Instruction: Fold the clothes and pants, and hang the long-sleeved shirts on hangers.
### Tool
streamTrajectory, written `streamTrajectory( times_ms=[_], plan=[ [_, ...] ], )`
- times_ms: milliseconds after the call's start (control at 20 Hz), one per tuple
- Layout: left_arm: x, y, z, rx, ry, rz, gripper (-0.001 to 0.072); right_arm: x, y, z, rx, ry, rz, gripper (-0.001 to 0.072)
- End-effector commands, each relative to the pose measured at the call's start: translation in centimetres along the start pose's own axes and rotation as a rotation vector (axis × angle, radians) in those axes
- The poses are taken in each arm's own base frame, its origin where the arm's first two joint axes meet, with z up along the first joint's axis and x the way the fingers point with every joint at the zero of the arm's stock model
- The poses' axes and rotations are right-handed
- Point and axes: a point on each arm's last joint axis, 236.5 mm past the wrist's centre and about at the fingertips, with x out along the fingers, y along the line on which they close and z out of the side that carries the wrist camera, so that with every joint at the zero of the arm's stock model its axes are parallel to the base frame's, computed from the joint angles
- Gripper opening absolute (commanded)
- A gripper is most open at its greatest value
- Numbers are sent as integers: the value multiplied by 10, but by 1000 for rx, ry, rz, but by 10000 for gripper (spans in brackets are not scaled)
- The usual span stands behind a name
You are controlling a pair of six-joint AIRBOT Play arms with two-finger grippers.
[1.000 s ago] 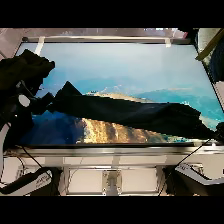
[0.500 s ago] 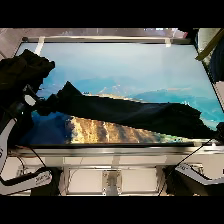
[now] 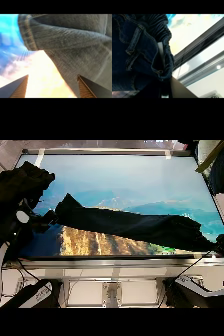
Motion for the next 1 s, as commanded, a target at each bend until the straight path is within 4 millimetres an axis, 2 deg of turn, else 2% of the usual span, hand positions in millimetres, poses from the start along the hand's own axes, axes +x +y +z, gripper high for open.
streamTrajectory(
  times_ms=[0, 100, 200, 350, 500, 550, 600, 650, 700, 800, 950],
  plan=[
    [2, -9, 24, -349, -181, -149, 696, 0, 0, 0, -16, -1, 0, 42],
    [12, -14, 36, -501, -220, -218, 697, 0, 0, 0, -17, -1, 1, 42],
    [31, -13, 31, -622, -177, -227, 696, 0, 0, 1, -17, -5, -1, 42],
    [52, -12, 24, -669, -157, -214, 696, 0, 0, 0, -17, -1, 1, 42],
    [55, -21, 38, -650, -229, -249, 687, 0, 0, -1, -16, 1, 2, 42],
    [54, -23, 45, -650, -249, -260, 637, 0, 1, -1, -16, 4, 4, 42],
    [50, -26, 52, -647, -271, -276, 428, 0, 1, -2, -16, 7, 5, 42],
    [44, -29, 65, -627, -312, -295, 63, 0, 1, -2, -17, 8, 5, 42],
    [37, -35, 77, -585, -356, -314, 17, 0, 1, -2, -19, 7, 5, 42],
    [18, -51, 97, -494, -414, -349, 15, -4, 2, -1, -55, -8, -1, 42],
    [-30, -75, 116, -266, -500, -367, 15, -16, 2, 6, -90, -60, -27, 42]
  ],
)
